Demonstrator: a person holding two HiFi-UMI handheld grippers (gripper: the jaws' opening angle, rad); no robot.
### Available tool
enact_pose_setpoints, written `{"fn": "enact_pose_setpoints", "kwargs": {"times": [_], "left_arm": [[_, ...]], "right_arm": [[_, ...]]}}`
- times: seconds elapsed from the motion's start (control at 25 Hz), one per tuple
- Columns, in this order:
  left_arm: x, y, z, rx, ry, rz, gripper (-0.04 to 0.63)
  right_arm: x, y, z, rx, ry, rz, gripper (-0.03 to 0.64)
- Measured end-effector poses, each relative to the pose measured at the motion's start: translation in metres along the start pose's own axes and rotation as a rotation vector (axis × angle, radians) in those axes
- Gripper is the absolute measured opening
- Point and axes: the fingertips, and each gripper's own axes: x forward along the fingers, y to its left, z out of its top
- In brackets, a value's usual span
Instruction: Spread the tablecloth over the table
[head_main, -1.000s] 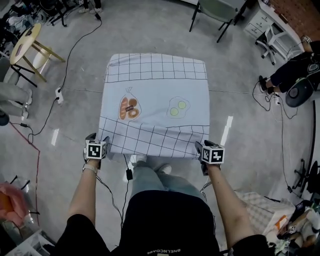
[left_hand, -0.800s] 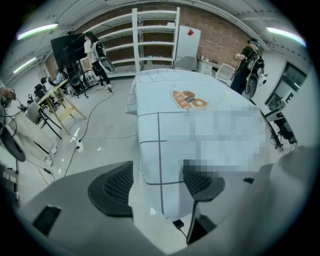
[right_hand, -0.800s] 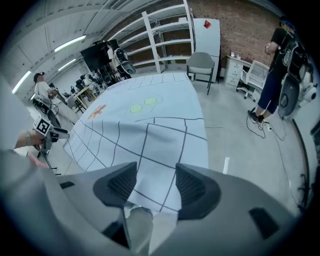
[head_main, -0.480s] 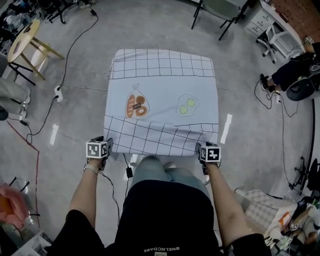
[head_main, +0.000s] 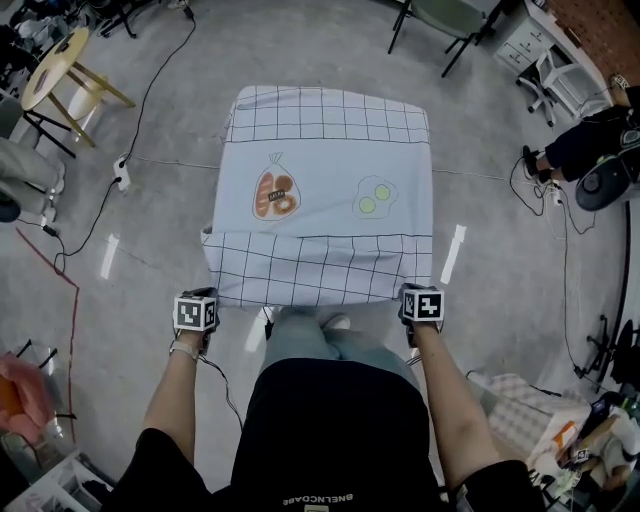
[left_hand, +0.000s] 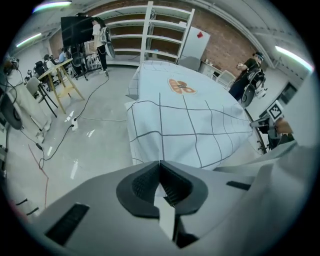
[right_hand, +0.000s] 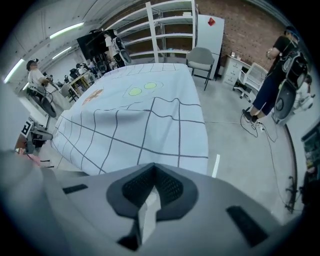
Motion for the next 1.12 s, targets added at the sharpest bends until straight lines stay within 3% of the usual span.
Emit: {"fn": "enact_pose_setpoints", "kwargs": {"times": [0.24,0.48,0.56,0.76,1.0,1.12], "left_arm": [[-0.001,-0.023,-0.066,-0.058,0.062,-0.013,0.014],[0.008,-0.039,-0.101,-0.064,0.089,0.000,0.014],[0.012,-0.042,-0.106,-0.046,0.077,0.027,0.014],[0.015,-0.042,-0.104,-0.054,0.026,0.090,0.017],[0.001,-0.051,-0.084,-0.135,-0.048,0.048,0.026],[-0.019,-0.052,-0.067,-0.163,-0.067,0.063,0.133]], "right_arm": [[-0.008,-0.009,-0.030,-0.041,0.096,0.009,0.008],[-0.008,-0.021,-0.075,-0.047,0.107,0.002,0.008],[-0.009,-0.026,-0.081,-0.007,0.068,0.008,0.009],[-0.012,-0.028,-0.070,0.075,-0.019,0.069,0.040],[-0.022,-0.044,-0.029,0.102,-0.105,0.041,0.149],[-0.015,-0.054,-0.005,0.107,-0.119,0.015,0.200]]}}
